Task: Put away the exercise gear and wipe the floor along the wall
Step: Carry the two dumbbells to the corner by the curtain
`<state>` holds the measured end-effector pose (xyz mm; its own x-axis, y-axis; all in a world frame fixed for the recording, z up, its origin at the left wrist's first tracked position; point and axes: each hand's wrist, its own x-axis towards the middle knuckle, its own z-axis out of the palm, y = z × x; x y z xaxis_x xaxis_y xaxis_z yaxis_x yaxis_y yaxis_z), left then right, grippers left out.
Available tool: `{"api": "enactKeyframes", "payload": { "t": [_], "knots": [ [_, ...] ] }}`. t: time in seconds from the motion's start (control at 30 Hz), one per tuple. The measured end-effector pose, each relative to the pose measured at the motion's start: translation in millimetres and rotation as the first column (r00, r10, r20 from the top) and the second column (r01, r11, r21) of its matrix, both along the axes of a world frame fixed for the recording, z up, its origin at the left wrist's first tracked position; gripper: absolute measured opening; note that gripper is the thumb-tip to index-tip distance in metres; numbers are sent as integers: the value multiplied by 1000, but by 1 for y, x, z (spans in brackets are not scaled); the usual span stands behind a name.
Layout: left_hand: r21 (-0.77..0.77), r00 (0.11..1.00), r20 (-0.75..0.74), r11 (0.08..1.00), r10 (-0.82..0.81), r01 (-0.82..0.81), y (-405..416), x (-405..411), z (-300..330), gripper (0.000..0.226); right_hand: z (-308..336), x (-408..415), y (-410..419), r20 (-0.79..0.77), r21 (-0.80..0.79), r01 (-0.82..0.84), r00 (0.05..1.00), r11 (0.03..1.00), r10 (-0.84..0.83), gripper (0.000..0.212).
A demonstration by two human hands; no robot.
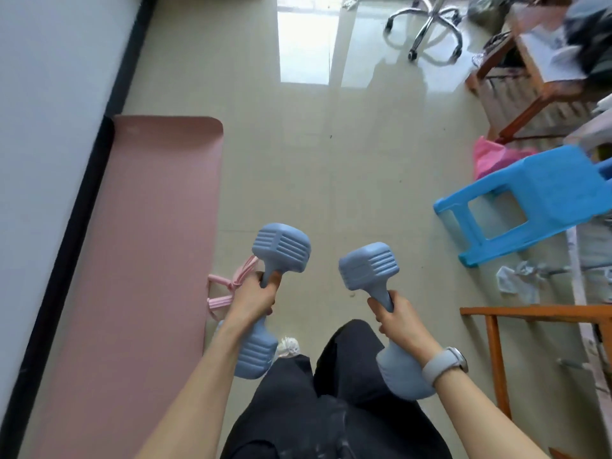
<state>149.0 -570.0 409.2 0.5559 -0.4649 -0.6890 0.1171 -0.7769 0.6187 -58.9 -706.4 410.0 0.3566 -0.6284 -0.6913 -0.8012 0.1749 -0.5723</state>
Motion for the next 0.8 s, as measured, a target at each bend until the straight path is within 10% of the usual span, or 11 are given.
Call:
{"api": "enactKeyframes", "payload": {
  "t": [0.8],
  "knots": [
    [-40,909,-120,913,399,-405,-489,370,5,43,4,445,-544,71,15,-351,934,936,350,18]
  ]
}}
